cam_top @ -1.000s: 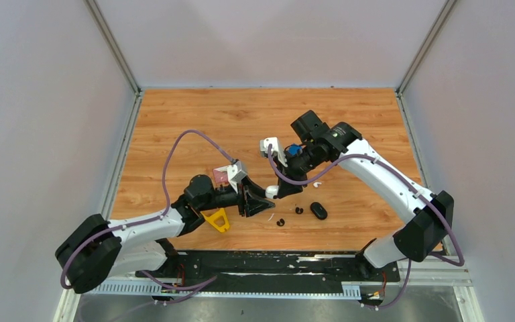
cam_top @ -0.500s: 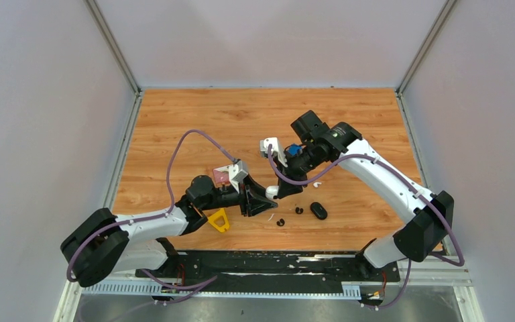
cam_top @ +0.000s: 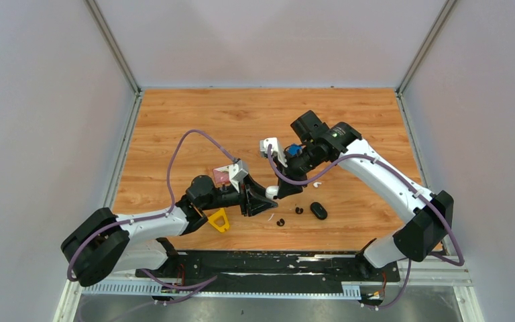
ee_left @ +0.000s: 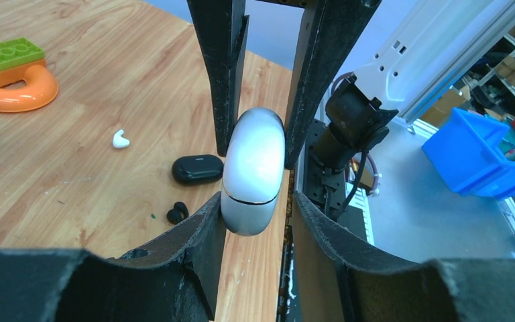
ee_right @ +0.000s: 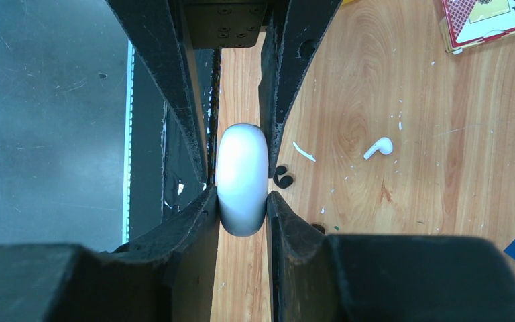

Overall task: Insert the wireless bluetooth earbuds into the charging case
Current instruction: Open the charging case.

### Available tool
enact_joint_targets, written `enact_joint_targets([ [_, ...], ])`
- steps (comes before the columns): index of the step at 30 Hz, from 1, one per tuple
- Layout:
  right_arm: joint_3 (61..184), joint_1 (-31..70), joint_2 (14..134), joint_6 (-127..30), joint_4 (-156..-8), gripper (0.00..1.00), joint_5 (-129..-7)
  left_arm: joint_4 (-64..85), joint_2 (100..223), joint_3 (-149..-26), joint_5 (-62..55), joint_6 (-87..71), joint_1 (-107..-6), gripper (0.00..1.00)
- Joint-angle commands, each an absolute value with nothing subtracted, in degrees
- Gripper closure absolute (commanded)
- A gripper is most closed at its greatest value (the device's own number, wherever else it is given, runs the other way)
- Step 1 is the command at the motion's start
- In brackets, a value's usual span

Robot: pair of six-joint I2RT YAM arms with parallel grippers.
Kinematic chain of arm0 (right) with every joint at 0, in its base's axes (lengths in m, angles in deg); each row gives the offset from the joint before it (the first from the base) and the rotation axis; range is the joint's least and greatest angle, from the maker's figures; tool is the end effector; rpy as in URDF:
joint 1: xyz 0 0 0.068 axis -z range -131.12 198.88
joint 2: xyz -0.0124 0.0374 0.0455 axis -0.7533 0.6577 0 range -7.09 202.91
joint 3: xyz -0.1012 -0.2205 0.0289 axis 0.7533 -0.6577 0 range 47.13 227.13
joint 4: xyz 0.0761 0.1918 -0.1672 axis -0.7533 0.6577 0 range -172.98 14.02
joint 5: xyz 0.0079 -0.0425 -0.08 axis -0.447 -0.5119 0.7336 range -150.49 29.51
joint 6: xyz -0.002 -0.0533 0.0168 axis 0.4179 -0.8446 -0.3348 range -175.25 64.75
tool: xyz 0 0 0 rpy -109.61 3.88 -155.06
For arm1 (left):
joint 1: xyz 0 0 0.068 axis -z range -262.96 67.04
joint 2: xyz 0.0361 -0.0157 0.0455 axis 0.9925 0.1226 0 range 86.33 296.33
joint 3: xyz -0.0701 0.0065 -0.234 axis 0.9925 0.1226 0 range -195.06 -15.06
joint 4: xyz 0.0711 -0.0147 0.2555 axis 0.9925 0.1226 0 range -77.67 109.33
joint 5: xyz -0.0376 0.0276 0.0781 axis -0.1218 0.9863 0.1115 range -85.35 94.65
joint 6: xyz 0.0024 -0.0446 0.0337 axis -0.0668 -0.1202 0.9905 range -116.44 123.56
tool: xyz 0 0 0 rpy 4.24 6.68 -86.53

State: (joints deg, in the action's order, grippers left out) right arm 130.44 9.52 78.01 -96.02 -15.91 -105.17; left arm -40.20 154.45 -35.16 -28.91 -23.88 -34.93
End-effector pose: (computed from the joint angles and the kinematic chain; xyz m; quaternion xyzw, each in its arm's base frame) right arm 0.2052 0.2034 0.3047 -0.6386 0.6509 0.3715 0.1744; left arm 0.1513 -0.2001 0.1941 0.3247 0.6015 -0.5853 0.4361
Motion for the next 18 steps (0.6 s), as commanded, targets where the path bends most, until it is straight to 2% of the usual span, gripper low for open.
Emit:
enact_joint_targets([
  [1,131.5,9.1,78.3,-96.5,-16.4,0.87,-106.8,-42.9,154.6,-37.6,-28.9,-24.3,-34.4,0.51],
  [7,131.1,9.1,78.5,-96.9,-15.8,0.87,-108.0,-42.4,154.7,-37.8,-28.0,-23.9,-34.3,0.51],
  [18,130.3,9.0,78.7,-97.2,-15.6,0.84,-108.7,-44.3,156.0,-38.0,-28.8,-25.3,-34.3,0.6],
])
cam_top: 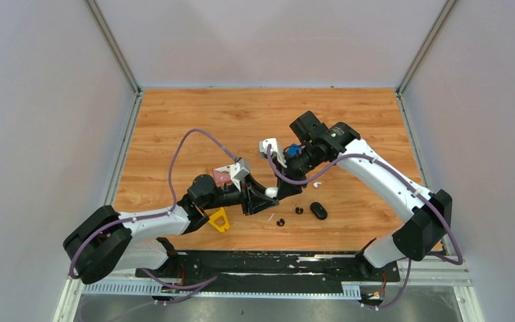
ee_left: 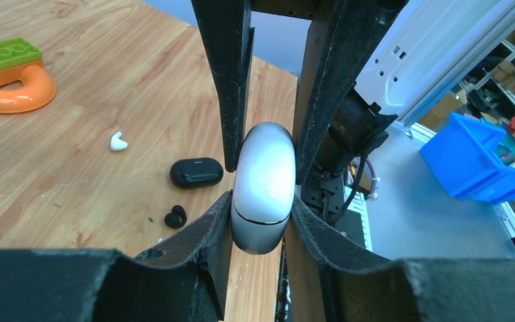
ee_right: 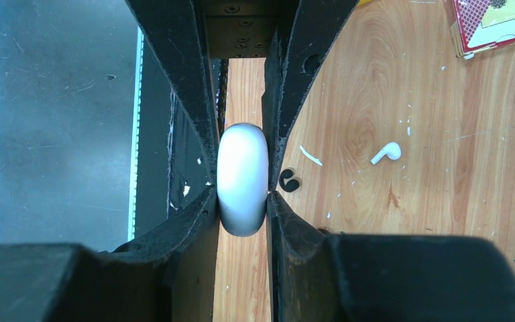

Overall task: Insert the wireless bluetooth earbuds into the charging case
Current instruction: Open the charging case.

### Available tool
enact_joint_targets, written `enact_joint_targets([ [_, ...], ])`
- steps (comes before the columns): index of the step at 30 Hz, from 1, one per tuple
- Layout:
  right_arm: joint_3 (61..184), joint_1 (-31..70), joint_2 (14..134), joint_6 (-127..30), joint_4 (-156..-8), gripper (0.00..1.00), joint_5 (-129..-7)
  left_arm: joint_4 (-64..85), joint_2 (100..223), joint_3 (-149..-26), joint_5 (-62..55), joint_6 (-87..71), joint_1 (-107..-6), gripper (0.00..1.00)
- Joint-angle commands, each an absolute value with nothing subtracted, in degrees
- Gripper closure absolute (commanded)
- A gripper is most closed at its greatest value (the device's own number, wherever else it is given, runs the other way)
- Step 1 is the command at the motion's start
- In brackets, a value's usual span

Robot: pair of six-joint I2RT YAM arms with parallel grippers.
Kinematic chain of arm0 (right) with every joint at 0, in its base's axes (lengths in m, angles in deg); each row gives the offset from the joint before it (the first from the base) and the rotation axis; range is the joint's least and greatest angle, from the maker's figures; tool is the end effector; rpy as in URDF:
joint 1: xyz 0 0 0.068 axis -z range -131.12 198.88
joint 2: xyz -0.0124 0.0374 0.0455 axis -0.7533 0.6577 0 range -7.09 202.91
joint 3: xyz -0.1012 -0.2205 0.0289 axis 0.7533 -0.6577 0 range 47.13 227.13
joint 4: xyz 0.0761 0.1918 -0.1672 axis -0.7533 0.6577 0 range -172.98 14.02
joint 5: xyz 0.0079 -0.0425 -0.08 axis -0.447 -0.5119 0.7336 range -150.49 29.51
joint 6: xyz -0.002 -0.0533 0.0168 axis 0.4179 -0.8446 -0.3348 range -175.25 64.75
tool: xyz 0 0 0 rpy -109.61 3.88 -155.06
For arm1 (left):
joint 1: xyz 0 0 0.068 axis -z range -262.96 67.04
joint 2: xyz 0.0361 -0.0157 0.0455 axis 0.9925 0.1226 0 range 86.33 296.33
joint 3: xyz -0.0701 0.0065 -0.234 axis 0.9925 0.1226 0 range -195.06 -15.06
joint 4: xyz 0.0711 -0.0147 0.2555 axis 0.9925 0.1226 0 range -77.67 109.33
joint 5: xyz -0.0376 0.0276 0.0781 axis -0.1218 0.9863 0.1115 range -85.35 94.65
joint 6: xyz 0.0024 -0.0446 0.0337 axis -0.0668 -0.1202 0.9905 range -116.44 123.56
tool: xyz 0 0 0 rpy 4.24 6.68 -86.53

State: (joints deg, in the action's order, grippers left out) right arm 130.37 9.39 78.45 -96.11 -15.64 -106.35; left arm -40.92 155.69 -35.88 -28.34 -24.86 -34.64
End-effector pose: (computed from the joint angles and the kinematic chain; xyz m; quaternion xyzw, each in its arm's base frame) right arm 0.2050 0.2048 0.3026 -0.6374 0.6481 0.3815 0.1675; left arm 0.1529 -0.2033 0.1944 0.3179 0.6037 -0.5886 0.4336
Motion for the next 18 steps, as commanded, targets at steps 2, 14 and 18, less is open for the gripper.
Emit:
enact_joint_targets([
  [2,130.2,9.0,78.8,-97.3,-15.4,0.84,-108.6,-44.2,156.0,-38.0,-28.8,-25.4,-34.3,0.6],
  [14,129.8,8.9,79.3,-96.6,-15.2,0.66,-109.5,-45.8,155.8,-37.0,-29.8,-24.3,-34.2,0.86],
  [18,130.0,9.0,79.7,-95.5,-15.4,0.58,-109.5,-46.1,154.8,-35.9,-29.8,-22.3,-33.5,0.94],
])
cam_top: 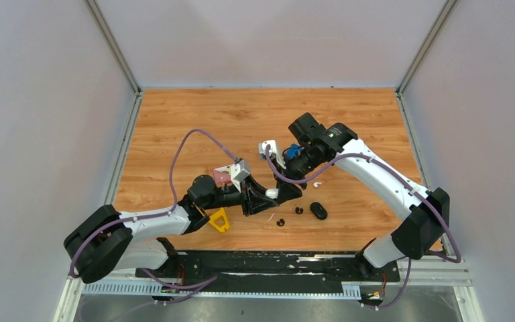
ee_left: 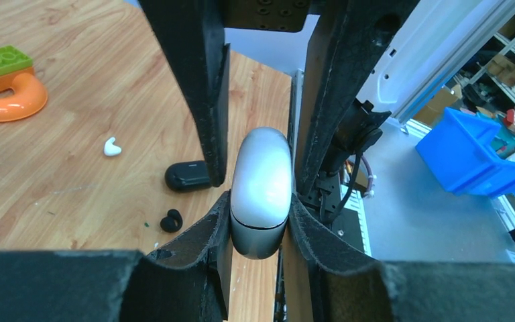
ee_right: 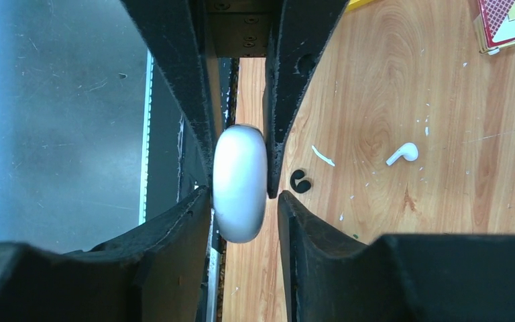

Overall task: Insert the wireless bluetooth earbuds into the charging case
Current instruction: Open the charging case.

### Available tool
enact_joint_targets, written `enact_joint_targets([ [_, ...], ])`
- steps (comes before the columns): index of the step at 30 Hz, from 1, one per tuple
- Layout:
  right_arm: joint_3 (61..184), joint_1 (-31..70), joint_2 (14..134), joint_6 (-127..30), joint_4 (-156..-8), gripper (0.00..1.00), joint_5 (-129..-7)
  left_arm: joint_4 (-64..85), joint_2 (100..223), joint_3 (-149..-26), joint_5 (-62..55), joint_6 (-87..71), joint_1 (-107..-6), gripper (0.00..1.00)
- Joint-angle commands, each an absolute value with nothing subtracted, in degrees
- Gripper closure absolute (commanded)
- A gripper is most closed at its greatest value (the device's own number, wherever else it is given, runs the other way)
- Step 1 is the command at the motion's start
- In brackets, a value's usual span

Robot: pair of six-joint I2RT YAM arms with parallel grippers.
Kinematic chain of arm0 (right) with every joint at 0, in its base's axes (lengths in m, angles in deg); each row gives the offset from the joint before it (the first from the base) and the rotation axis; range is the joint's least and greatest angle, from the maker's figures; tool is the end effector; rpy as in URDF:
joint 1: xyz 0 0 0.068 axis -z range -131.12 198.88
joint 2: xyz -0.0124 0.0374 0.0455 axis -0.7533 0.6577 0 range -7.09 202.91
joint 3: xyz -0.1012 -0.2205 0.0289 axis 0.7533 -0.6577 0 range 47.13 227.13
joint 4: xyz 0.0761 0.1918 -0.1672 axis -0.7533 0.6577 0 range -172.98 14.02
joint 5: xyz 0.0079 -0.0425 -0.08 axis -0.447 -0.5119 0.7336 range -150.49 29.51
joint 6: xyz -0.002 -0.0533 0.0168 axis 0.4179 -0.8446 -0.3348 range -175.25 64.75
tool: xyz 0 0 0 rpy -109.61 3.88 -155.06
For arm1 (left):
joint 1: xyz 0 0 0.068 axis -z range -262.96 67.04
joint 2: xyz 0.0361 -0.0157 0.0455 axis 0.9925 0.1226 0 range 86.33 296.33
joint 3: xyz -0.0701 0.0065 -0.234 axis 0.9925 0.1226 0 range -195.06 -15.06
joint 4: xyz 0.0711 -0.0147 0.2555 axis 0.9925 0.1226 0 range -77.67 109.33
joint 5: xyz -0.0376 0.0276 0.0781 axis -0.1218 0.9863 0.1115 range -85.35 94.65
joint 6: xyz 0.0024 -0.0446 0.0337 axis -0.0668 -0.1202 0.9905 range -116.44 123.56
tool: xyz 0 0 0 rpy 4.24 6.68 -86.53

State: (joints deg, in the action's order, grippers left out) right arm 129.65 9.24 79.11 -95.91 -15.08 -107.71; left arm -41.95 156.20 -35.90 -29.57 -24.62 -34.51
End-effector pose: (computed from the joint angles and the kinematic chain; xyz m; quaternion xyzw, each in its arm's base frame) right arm 0.2043 0.2061 0.2963 -0.6322 0.6500 0.3940 0.1503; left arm 0.1520 -0.2043 0.1943 0.3273 0.5959 -0.5933 0.4310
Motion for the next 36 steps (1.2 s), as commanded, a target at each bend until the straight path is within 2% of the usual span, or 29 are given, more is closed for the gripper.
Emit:
enact_joint_targets([
  [1,130.0,9.0,79.9,-95.0,-15.5,0.57,-109.5,-45.5,154.5,-35.7,-29.6,-21.2,-33.0,0.97],
  [4,131.0,9.1,80.6,-93.7,-15.5,0.56,-110.2,-41.5,152.7,-35.4,-28.0,-15.8,-31.1,1.0],
  [13,134.6,11.6,83.1,-91.3,-13.6,0.55,-115.6,-35.6,149.4,-34.7,-22.0,-5.1,-25.4,1.0],
  [17,135.0,14.0,83.4,-90.6,-13.1,0.55,-120.2,-37.8,149.9,-33.5,-21.2,-5.2,-25.2,1.0],
  [27,134.4,16.1,81.2,-91.9,-12.1,0.55,-121.5,-44.7,152.5,-31.8,-20.3,-9.9,-25.3,1.0],
  [31,134.9,19.9,78.9,-92.9,-12.0,0.55,-121.4,-48.1,154.1,-31.5,-20.2,-13.5,-25.2,1.0],
  [36,131.5,27.0,74.9,-94.4,-15.4,0.55,-119.3,-44.2,151.0,-32.6,-18.2,-14.1,-25.2,1.0],
])
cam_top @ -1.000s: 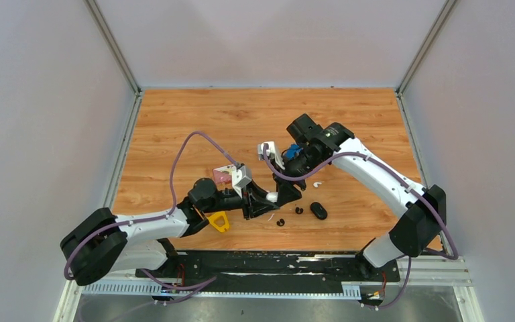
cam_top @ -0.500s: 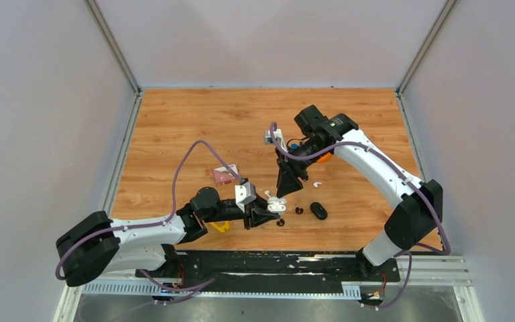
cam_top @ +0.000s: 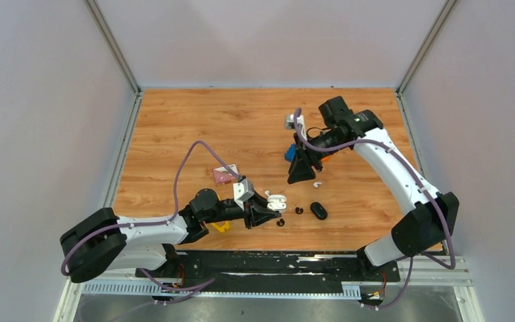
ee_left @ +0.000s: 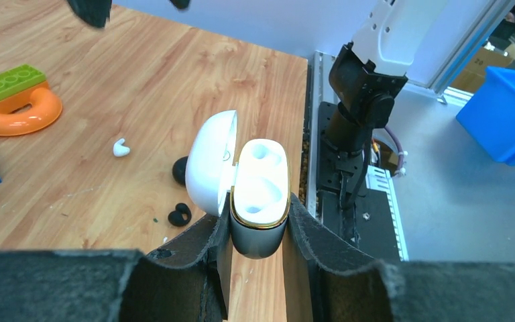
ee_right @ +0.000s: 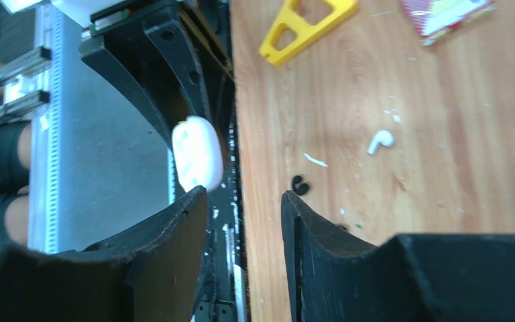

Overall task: Insert the wireless bluetooth earbuds into the charging case
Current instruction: Pick up the earbud from the center of the board.

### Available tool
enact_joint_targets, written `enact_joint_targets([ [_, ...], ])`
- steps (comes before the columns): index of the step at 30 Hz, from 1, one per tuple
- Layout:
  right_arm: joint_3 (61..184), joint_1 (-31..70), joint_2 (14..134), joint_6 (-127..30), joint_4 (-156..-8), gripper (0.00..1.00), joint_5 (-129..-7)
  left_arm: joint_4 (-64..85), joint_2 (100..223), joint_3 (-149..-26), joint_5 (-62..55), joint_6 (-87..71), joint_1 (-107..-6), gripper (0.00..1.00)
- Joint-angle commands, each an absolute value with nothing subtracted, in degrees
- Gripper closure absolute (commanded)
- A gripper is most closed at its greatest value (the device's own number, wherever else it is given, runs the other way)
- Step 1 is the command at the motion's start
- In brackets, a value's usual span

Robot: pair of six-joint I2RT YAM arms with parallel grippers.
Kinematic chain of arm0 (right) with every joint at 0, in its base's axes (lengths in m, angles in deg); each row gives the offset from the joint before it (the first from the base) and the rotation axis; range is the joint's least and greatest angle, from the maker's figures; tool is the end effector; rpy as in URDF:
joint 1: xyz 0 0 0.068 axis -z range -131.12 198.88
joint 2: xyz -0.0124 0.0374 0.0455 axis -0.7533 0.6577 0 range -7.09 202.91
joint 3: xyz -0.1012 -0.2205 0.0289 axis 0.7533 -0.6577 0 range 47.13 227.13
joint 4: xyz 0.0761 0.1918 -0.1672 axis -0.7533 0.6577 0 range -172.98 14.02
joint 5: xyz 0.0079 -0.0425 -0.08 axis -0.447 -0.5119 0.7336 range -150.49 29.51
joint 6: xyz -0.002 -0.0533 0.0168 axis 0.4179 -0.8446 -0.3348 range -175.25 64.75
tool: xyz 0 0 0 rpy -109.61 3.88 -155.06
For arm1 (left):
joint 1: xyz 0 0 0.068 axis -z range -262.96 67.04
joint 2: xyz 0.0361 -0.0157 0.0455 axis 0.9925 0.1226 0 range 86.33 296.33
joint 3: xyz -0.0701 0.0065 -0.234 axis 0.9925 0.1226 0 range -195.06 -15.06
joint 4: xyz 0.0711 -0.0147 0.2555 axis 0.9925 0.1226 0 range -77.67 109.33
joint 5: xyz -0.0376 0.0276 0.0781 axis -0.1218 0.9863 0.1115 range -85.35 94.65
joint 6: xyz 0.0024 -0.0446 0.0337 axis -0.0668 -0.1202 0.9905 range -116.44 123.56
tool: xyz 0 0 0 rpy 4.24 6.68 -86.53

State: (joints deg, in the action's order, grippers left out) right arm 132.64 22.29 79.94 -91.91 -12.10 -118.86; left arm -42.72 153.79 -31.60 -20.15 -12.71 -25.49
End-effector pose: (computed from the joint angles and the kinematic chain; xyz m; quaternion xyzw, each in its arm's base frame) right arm 0.2421 0.1580 0.3112 -0.5160 0.6955 0.4683 0.1755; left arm 0.1169 -0.2134 0.1821 0.3812 0.5675 -0.5460 0.4843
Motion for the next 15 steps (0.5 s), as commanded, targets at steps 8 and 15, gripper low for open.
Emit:
enact_joint_targets([
  [8,117.6,32.3,67.9,-86.5,-32.5,0.61,-107.2,-31.4,138.2,-32.9,-11.2,-13.9,-25.2,1.0],
  [15,108.9,29.6,70.0,-90.7,-44.9,0.68,-102.6,-23.4,122.9,-31.7,-1.6,-17.2,-25.2,1.0],
])
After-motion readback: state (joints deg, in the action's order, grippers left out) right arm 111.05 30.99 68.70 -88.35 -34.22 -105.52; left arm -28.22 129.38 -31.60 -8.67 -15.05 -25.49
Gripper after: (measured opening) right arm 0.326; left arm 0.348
